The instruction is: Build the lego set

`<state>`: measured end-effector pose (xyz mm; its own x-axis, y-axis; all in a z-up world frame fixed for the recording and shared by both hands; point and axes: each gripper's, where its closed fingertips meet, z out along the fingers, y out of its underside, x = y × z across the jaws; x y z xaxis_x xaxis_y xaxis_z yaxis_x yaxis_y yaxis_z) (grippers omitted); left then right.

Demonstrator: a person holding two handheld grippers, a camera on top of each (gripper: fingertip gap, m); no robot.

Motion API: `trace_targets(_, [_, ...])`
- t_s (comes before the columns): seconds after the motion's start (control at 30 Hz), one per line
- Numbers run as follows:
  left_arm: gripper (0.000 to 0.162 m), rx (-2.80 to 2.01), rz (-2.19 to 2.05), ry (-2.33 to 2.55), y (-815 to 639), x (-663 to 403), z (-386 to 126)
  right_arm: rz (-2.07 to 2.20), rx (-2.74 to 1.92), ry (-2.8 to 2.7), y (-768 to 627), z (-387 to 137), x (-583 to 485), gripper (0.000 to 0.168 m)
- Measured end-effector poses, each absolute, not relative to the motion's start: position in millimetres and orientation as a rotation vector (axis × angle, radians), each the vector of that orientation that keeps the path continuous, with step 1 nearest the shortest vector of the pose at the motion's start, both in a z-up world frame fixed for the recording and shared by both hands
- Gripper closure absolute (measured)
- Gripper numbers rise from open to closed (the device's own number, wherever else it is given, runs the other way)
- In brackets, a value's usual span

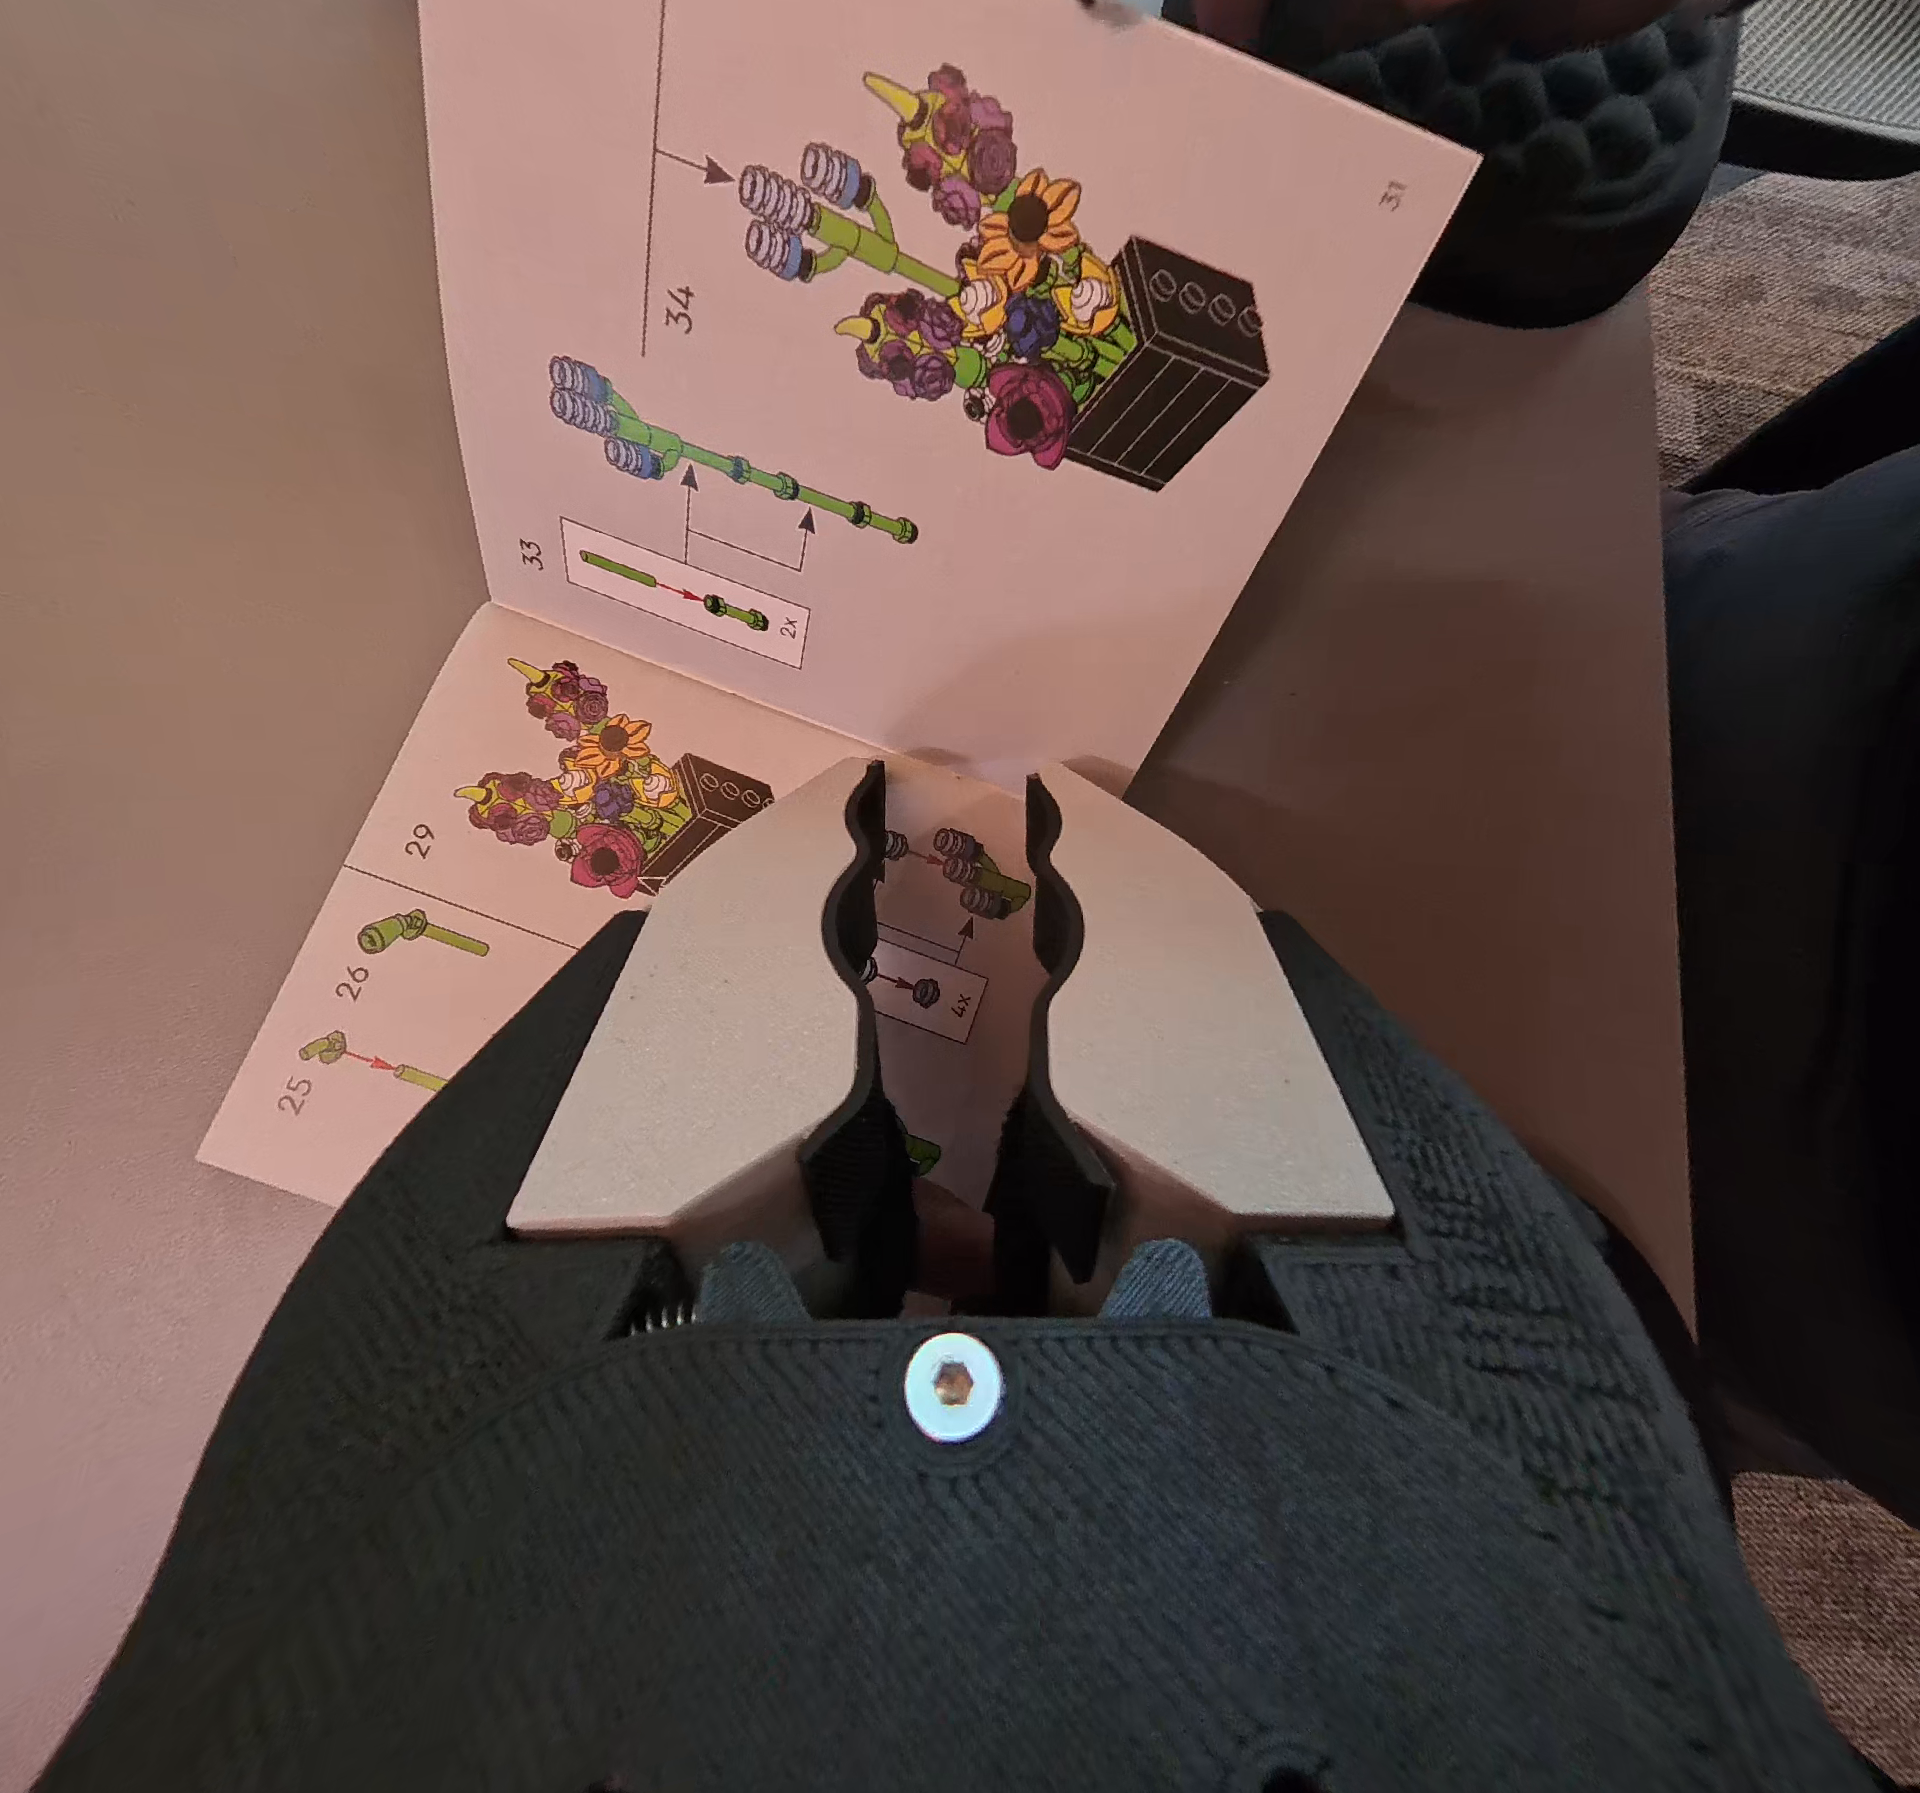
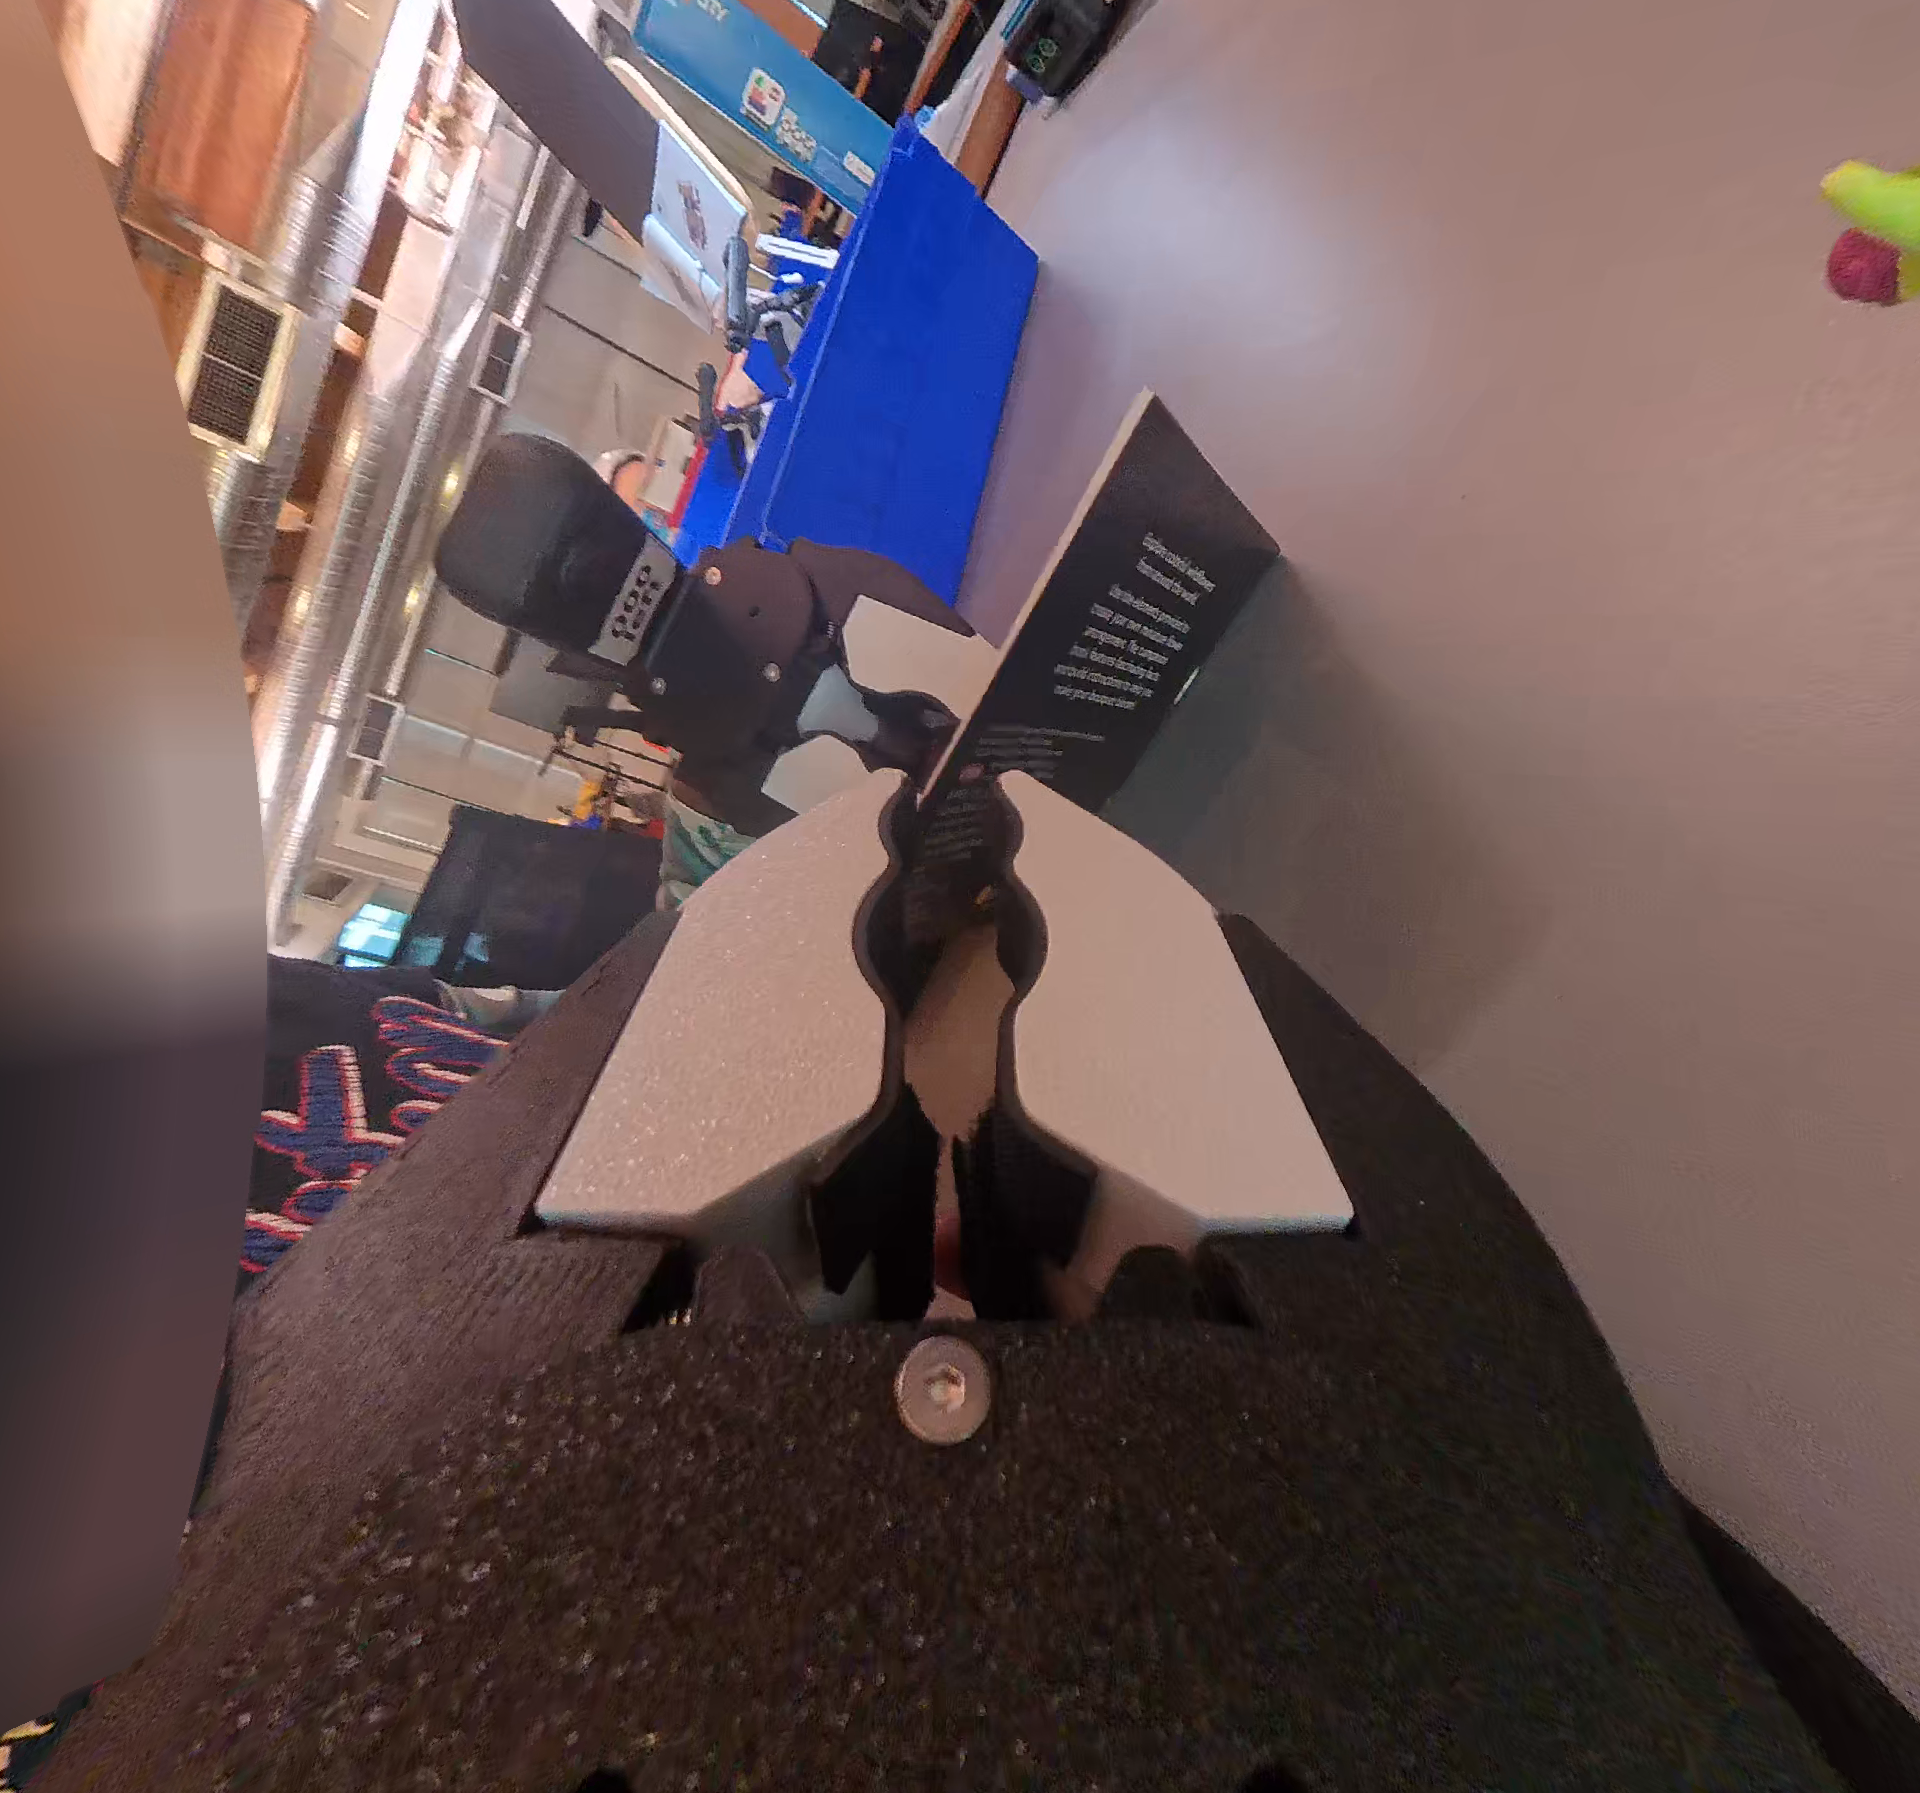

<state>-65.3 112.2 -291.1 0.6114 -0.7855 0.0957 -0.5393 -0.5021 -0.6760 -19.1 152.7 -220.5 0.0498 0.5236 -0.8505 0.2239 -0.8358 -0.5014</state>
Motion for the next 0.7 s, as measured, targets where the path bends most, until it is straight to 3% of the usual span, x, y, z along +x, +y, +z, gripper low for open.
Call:
trace_targets(0.13, [0.136,-2.230,-0.557,1.030,111.8,-64.8,-290.7,1.935,-2.067,-0.726,151.8,-218.4,-21.4,0.163])
trace_targets(0.7, [0.136,-2.243,-0.663,0.982,110.6,-63.9,-288.7,2.210,-1.878,-0.582,138.3,-196.7,-54.4,0.163])
